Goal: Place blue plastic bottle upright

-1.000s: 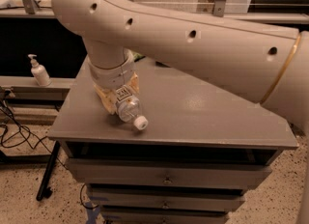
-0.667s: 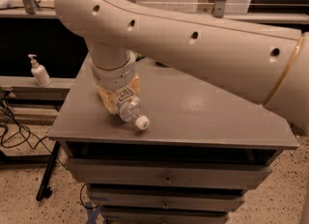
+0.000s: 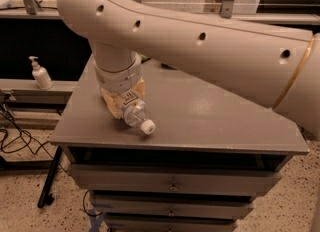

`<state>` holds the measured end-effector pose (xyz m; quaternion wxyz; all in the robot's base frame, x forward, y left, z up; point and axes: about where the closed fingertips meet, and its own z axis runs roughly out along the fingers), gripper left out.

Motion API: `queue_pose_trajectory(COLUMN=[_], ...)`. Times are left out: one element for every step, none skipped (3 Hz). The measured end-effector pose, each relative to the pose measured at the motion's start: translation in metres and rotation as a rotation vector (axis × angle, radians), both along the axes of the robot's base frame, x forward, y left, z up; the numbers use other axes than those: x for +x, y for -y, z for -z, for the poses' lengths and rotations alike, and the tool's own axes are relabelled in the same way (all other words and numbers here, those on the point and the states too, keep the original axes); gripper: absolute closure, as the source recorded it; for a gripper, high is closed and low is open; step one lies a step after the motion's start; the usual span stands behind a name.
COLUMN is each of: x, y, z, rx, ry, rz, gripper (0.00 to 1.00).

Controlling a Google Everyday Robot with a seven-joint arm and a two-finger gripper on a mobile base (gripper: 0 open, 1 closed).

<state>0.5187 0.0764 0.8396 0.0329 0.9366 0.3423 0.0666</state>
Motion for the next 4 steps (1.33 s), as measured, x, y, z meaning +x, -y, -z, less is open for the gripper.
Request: queue_pose_trajectory(x=[-0.002, -0.011, -0.018, -0.018], y=[0.008, 0.007, -0.003, -0.003], z=[-0.041, -0.103, -0.142, -0.142], rx=[0.136, 0.348, 0.534, 0.533], ry=[-0.008, -0.008, -0.048, -0.047], rz=[0.128, 0.267, 0.369, 0.368], gripper=[1.0, 1.0, 1.0, 1.0])
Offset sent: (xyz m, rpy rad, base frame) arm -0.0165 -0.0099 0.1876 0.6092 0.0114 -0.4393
